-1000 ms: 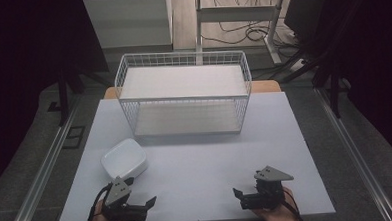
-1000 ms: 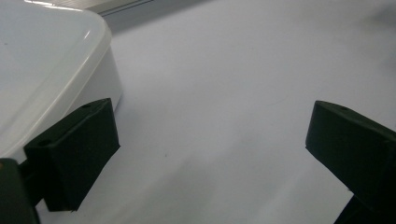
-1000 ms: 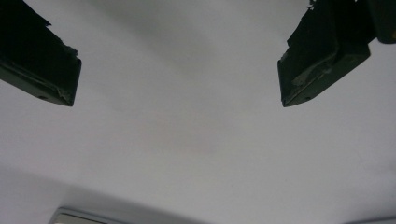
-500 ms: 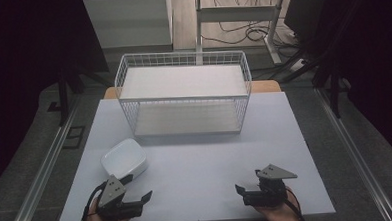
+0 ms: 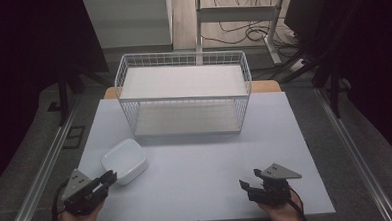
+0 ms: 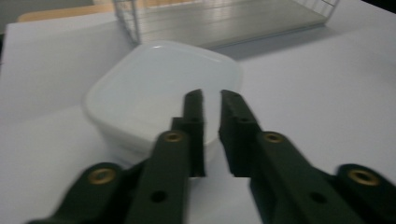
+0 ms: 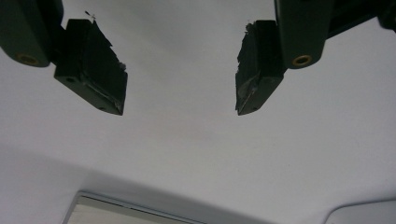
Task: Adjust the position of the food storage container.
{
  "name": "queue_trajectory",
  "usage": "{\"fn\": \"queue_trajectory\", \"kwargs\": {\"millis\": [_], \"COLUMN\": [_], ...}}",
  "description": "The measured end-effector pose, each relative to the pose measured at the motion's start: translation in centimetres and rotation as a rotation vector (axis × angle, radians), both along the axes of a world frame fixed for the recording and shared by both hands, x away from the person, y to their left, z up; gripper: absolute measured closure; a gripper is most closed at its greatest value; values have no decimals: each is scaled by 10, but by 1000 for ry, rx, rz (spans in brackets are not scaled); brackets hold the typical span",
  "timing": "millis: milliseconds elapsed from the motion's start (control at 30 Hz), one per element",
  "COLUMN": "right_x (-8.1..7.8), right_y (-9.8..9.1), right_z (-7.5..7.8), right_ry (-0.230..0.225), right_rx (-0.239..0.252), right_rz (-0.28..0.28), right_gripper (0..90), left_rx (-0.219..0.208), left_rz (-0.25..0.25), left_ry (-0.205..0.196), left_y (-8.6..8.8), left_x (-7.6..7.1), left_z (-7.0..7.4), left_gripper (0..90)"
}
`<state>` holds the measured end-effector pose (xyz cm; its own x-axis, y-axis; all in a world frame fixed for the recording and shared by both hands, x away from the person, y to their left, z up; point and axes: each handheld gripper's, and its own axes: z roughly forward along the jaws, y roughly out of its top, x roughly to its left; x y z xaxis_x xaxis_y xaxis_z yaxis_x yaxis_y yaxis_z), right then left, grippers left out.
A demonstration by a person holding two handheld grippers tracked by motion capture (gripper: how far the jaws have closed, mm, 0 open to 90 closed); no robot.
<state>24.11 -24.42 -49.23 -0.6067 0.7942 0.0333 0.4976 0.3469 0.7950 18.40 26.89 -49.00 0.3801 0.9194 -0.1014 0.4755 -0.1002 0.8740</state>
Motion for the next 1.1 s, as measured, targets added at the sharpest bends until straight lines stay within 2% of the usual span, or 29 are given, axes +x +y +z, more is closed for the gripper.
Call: {"fn": "queue_trajectory", "kwargs": {"millis": [67, 167, 300, 367, 467, 533, 567, 667, 900, 1100], "right_x": [0, 0, 0, 0, 1, 2, 2, 4, 7, 9], "right_y": [0, 1, 2, 1, 1, 1, 1, 1, -2, -2], "right_z": [0, -1, -2, -2, -3, -3, -3, -2, -2, -2], "right_ry": [-4, -5, 0, 3, 8, 8, 10, 10, 29, 37], "right_rx": [-4, -11, -18, -10, -11, -13, -11, -8, 20, 26], "right_rz": [9, 21, 23, 23, 24, 22, 22, 21, 16, 21], "right_gripper": [350, 359, 364, 368, 368, 368, 369, 370, 353, 350], "left_rx": [5, 5, 18, -4, 17, 58, 62, 74, 57, 42], "left_rz": [48, 128, 169, 166, 174, 184, 186, 201, 203, 193], "left_ry": [8, 33, 94, 118, 145, 160, 164, 171, 177, 177], "left_y": [11, 28, 39, 41, 37, 32, 32, 32, 35, 34], "left_x": [1, 4, 15, 24, 37, 44, 47, 55, 72, 88], "left_z": [-3, -10, -20, -24, -28, -32, -33, -35, -39, -40], "left_gripper": [888, 899, 899, 899, 899, 900, 899, 899, 898, 898]}}
